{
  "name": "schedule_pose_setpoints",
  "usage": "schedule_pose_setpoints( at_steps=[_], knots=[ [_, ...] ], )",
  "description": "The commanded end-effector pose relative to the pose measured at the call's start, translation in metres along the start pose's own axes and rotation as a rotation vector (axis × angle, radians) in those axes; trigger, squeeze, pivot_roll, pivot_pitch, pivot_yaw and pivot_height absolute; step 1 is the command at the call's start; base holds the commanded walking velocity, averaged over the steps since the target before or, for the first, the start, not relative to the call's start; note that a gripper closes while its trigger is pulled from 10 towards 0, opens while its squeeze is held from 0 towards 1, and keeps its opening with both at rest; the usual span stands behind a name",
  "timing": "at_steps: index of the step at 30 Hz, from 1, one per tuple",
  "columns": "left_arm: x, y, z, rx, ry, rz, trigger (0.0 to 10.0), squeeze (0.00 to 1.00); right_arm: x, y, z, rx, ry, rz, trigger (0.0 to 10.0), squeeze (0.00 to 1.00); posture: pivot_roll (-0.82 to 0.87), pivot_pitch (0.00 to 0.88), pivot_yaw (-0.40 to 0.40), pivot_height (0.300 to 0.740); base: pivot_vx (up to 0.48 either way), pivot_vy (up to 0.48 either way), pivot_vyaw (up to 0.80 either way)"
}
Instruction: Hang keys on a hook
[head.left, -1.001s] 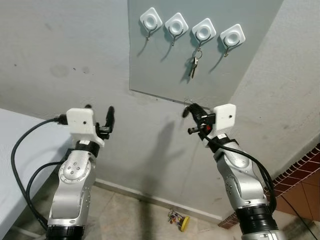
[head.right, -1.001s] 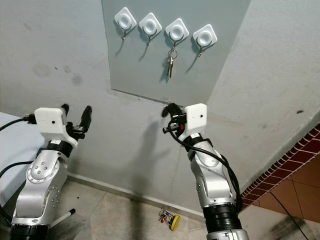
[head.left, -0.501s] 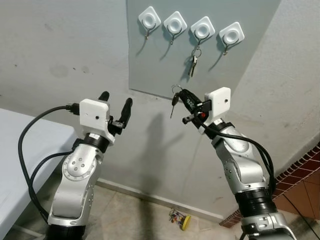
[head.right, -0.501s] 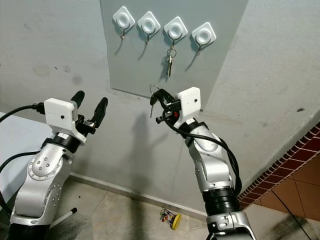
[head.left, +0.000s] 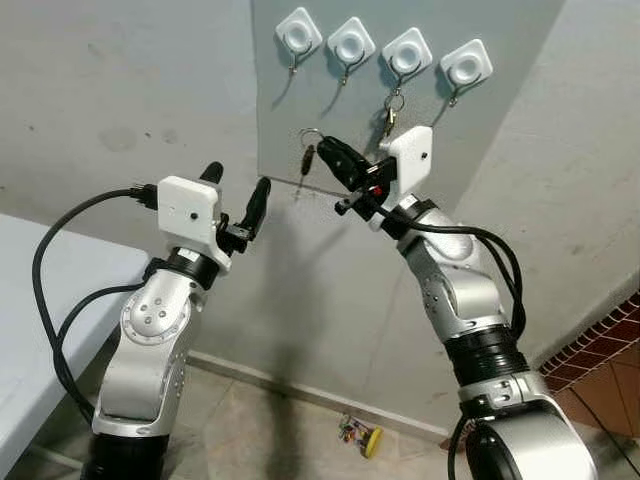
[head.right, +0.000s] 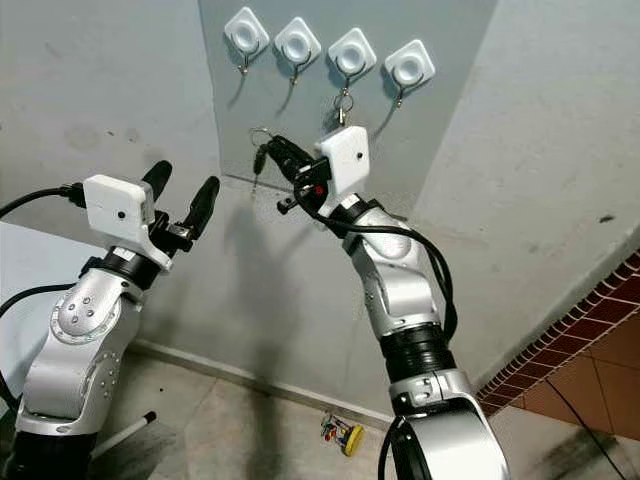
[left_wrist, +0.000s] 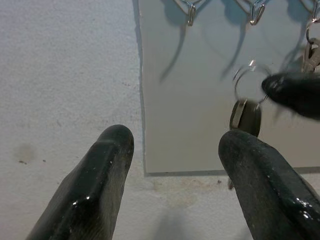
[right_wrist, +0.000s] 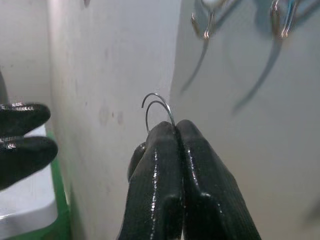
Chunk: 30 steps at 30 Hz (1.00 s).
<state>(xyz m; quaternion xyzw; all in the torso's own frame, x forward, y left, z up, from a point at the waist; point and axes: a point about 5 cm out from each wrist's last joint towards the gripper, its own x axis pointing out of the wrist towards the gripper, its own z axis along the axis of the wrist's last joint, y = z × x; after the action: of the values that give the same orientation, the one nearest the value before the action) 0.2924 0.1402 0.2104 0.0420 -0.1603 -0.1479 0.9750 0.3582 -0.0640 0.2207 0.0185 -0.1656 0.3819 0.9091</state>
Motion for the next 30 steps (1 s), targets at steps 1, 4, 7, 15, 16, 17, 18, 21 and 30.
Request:
schedule_pose_setpoints(
  at_steps=[1, 4, 7, 15, 16, 17, 18, 21, 30],
  knots=[
    [0.004, 0.001, 0.008, 0.008, -0.023, -0.006, 10.0, 0.00, 0.008, -0.001, 0.012, -0.014, -0.049, 0.015, 10.0, 0.00, -0.04, 0.067, -0.063, 0.740, 0.000, 0.000, 0.00],
    [0.005, 0.000, 0.010, 0.007, -0.030, -0.007, 10.0, 0.00, 0.011, -0.004, 0.016, 0.010, -0.080, -0.001, 10.0, 0.00, -0.04, 0.067, -0.063, 0.740, 0.000, 0.000, 0.00],
    [0.005, -0.001, 0.011, 0.007, -0.034, -0.014, 10.0, 0.00, 0.010, -0.007, 0.018, 0.028, -0.104, -0.010, 10.0, 0.00, -0.04, 0.067, -0.063, 0.740, 0.000, 0.000, 0.00],
    [0.006, -0.003, 0.010, 0.001, -0.030, -0.025, 10.0, 0.00, 0.004, -0.020, 0.026, 0.142, -0.193, -0.100, 10.0, 0.00, -0.04, 0.067, -0.051, 0.740, 0.000, 0.000, 0.00],
    [0.007, -0.003, 0.010, -0.004, -0.030, -0.029, 10.0, 0.00, 0.004, -0.023, 0.028, 0.166, -0.206, -0.124, 10.0, 0.00, -0.05, 0.069, -0.049, 0.740, 0.000, 0.000, 0.00],
    [0.008, -0.004, 0.010, -0.007, -0.030, -0.031, 10.0, 0.00, 0.004, -0.024, 0.029, 0.177, -0.214, -0.133, 10.0, 0.00, -0.05, 0.069, -0.049, 0.740, 0.000, 0.000, 0.00],
    [0.008, -0.004, 0.010, -0.007, -0.031, -0.031, 10.0, 0.00, 0.004, -0.024, 0.029, 0.179, -0.216, -0.133, 10.0, 0.00, -0.05, 0.069, -0.049, 0.740, 0.000, 0.000, 0.00],
    [0.008, -0.004, 0.010, -0.007, -0.031, -0.034, 10.0, 0.00, 0.004, -0.025, 0.030, 0.185, -0.222, -0.135, 10.0, 0.00, -0.05, 0.069, -0.047, 0.740, 0.000, 0.000, 0.00],
    [0.010, -0.007, 0.012, -0.009, -0.041, -0.048, 10.0, 0.00, 0.010, -0.026, 0.037, 0.186, -0.244, -0.129, 10.0, 0.00, -0.05, 0.066, -0.048, 0.740, 0.000, 0.000, 0.00]
  ],
)
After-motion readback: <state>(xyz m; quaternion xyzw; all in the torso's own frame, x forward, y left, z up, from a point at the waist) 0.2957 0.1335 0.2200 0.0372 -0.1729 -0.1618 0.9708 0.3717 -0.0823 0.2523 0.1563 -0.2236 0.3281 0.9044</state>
